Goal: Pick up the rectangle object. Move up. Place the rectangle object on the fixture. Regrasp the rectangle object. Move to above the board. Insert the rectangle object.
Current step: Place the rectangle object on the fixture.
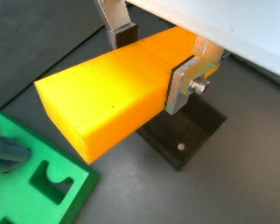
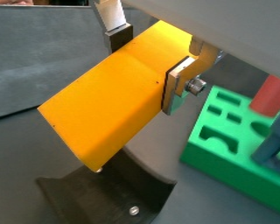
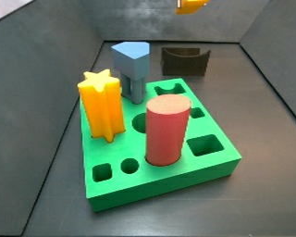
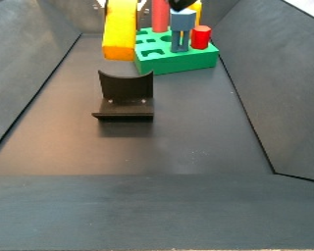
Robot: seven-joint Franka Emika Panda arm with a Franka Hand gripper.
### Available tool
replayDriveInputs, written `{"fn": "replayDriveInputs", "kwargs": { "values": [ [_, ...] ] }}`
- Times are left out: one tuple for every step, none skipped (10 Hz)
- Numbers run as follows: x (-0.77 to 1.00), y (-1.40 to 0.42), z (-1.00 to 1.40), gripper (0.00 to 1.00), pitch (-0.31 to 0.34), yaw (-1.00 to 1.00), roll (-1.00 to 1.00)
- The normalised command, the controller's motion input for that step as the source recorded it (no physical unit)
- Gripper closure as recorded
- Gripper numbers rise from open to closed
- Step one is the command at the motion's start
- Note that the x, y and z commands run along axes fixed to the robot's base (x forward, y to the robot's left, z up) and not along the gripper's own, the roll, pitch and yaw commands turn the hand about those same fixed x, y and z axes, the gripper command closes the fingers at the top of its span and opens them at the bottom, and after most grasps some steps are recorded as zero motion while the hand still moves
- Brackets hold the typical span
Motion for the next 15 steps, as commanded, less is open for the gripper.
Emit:
{"fn": "replayDriveInputs", "kwargs": {
  "values": [
    [0.04, 0.03, 0.0, 1.0, 0.145, -0.07, -1.0],
    [0.05, 0.04, -0.01, 1.0, 0.15, -0.1, -1.0],
    [0.06, 0.04, -0.01, 1.0, 0.136, -0.11, -0.83],
    [0.07, 0.04, -0.01, 1.0, 0.117, -0.12, -0.65],
    [0.07, 0.04, -0.01, 1.0, 0.083, -0.13, -0.41],
    [0.06, 0.03, 0.0, 1.0, 0.056, -0.12, -0.27],
    [0.12, 0.13, -1.0, 1.0, 0.219, -0.13, -1.0],
    [0.12, 0.13, -1.0, 1.0, 0.206, -0.13, -1.0],
    [0.14, 0.14, -1.0, 1.0, 0.214, -0.18, -0.95],
    [0.15, 0.13, -1.0, 1.0, 0.189, -0.19, -0.79],
    [0.16, 0.14, -1.0, 1.0, 0.121, -0.21, -0.55],
    [0.16, 0.14, -1.0, 1.0, 0.074, -0.21, -0.38],
    [0.17, 0.13, -1.0, 1.0, 0.021, -0.2, -0.23],
    [0.17, 0.13, -0.96, 1.0, -0.002, -0.19, -0.19],
    [0.13, 0.1, -0.66, 1.0, -0.034, -0.15, -0.17]
  ]
}}
